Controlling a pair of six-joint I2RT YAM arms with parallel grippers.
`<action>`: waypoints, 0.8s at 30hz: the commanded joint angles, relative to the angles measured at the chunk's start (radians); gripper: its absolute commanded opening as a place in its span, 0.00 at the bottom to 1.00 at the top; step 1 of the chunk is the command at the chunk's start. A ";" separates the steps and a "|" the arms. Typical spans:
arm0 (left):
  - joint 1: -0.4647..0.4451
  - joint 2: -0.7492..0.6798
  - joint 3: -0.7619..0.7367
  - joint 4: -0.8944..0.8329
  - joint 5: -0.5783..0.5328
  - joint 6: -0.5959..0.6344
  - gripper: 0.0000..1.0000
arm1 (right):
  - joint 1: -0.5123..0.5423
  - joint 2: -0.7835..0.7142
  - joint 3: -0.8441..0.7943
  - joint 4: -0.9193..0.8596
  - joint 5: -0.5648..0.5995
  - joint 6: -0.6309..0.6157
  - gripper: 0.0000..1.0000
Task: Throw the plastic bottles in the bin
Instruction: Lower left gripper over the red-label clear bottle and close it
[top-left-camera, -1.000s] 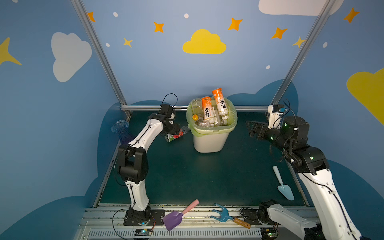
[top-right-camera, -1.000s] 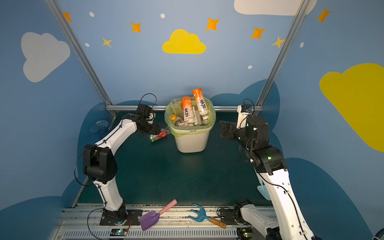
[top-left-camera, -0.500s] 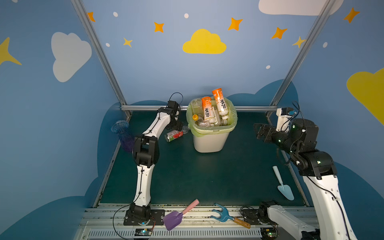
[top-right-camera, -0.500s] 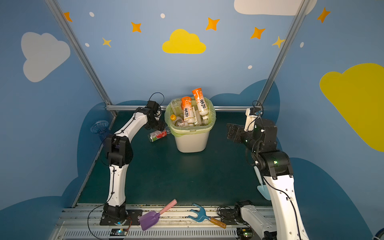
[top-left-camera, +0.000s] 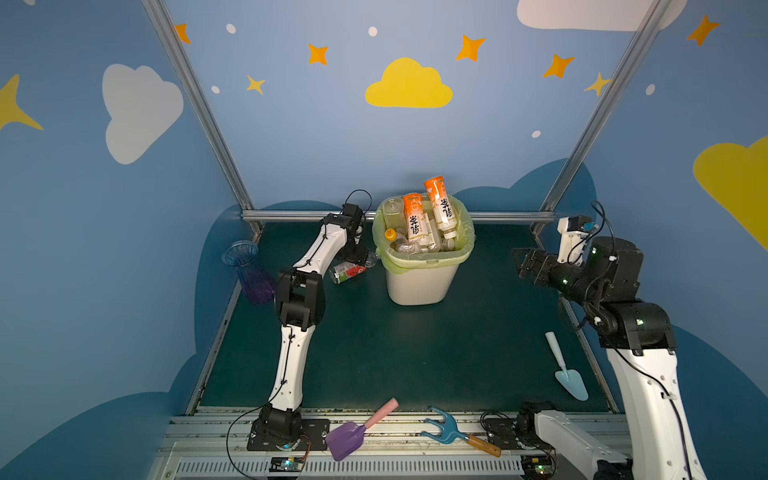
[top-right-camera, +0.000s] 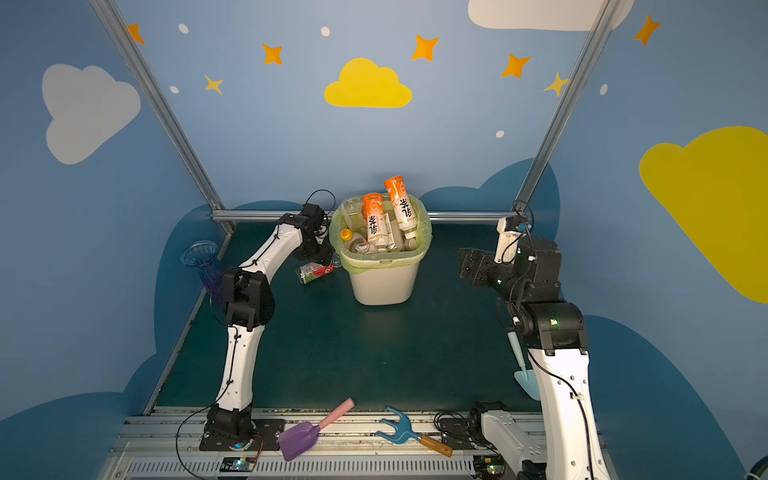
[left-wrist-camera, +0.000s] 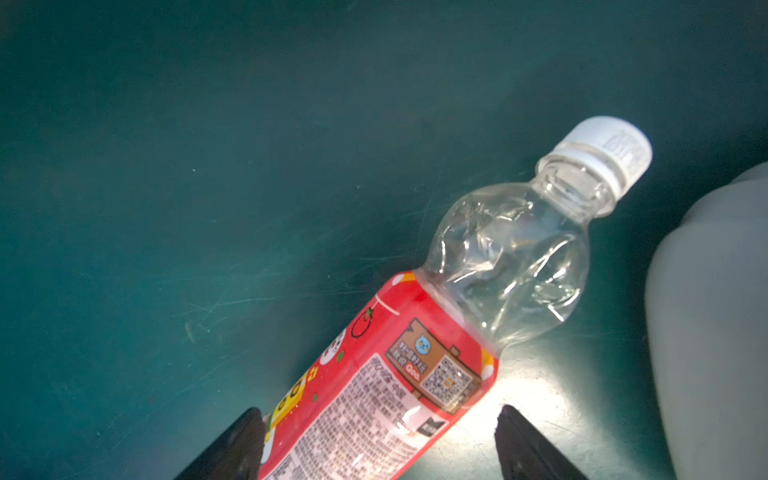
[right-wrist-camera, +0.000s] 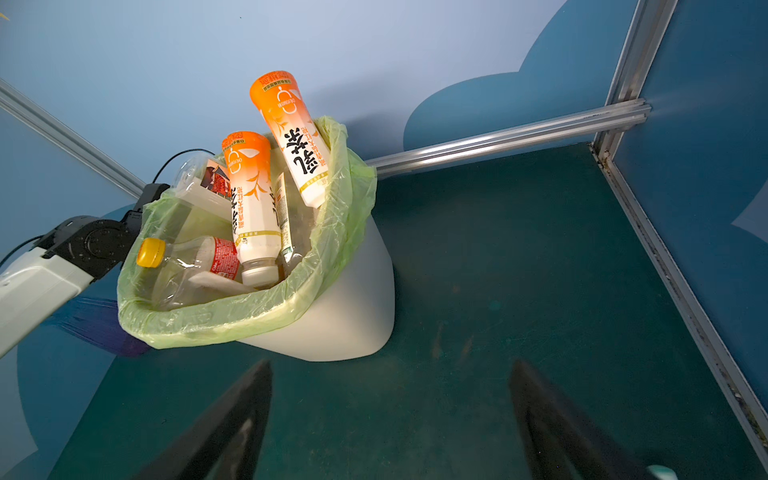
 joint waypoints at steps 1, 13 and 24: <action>-0.008 0.004 -0.016 -0.031 -0.004 0.004 0.88 | -0.008 0.002 0.000 -0.010 -0.033 -0.002 0.89; -0.005 0.059 -0.004 -0.088 -0.005 -0.024 0.88 | -0.036 -0.015 -0.011 -0.014 -0.066 0.009 0.89; 0.000 0.035 -0.053 -0.098 0.041 -0.093 0.77 | -0.050 -0.056 -0.011 -0.043 -0.061 0.006 0.89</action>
